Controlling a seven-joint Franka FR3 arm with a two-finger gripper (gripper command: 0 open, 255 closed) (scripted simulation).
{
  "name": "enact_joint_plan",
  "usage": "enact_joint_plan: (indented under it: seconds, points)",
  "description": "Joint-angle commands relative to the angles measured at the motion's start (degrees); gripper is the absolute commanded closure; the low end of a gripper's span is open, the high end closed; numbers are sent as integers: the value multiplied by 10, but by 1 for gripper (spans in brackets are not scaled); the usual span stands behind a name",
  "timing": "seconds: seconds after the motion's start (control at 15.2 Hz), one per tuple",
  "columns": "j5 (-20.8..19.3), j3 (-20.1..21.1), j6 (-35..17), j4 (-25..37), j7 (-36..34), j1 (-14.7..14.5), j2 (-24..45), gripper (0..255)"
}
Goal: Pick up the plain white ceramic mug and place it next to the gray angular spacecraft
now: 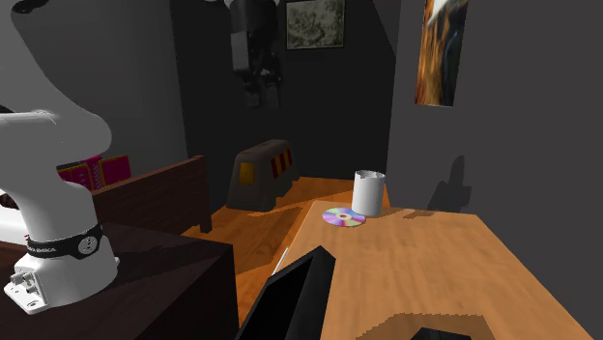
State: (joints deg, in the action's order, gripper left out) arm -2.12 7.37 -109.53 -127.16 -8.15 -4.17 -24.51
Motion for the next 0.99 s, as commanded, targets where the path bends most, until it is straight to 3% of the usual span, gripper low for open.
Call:
enact_joint_plan:
  seconds: [0.0,0.92]
  points:
    - [2,9,-22,10,-4,-5,32,0]
    - [-31,65,-124,168,-43,-44,301,0]
